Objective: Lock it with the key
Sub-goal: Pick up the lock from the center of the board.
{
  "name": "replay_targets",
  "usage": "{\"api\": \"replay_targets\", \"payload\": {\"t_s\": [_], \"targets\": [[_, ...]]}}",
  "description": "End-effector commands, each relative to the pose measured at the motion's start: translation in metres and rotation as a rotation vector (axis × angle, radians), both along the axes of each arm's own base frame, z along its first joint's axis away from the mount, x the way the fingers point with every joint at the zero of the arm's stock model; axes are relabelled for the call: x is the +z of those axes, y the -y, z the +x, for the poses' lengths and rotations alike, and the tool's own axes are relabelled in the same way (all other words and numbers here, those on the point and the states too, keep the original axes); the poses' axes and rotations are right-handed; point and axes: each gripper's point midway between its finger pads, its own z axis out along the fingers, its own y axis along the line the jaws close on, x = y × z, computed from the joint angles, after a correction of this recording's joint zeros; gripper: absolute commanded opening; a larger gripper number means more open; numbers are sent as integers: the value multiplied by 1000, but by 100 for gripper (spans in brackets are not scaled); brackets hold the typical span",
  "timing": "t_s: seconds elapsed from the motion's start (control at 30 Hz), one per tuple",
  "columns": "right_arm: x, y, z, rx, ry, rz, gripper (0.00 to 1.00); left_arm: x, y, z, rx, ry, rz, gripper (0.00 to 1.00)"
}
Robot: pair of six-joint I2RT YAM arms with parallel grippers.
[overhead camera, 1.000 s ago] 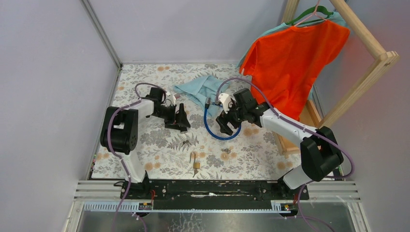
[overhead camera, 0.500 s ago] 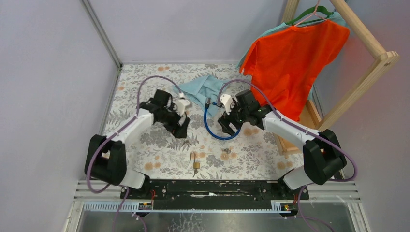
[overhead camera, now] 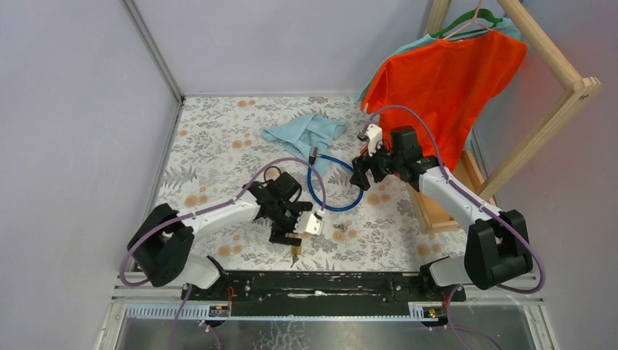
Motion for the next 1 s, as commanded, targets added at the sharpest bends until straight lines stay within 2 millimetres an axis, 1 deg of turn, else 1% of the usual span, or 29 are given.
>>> {"api": "replay_targets", "payload": {"t_s": [0.0,0.1,0.2,0.3,0.47,0.53,0.63,0.7,0.87,0.97], "targets": [[21,-7,0,29,39,85,93,-17,1,6,-257,121,75,85],[17,-6,-1,28,24,86,93,-21,4,2,-321,114,114,80],[12,-5,0,27,9,82,93,-21,9,-5,-376,116,107,80],[9,-5,0,27,-5,77,93,-25,12,-15,-426,117,116,78],[5,-5,-1,30,-15,73,93,-36,10,-30,-413,59,142,64],[5,-5,0,30,-18,70,93,-39,9,-36,-397,38,147,60],[2,-5,0,30,-28,66,93,-42,9,-41,-344,19,143,52],[1,-5,0,30,-29,63,93,-44,10,-40,-285,17,140,45],[0,-4,1,27,-31,58,93,-42,15,-36,-132,13,108,29],[-3,-4,1,26,-39,55,93,-40,17,-35,-61,13,85,24]]}}
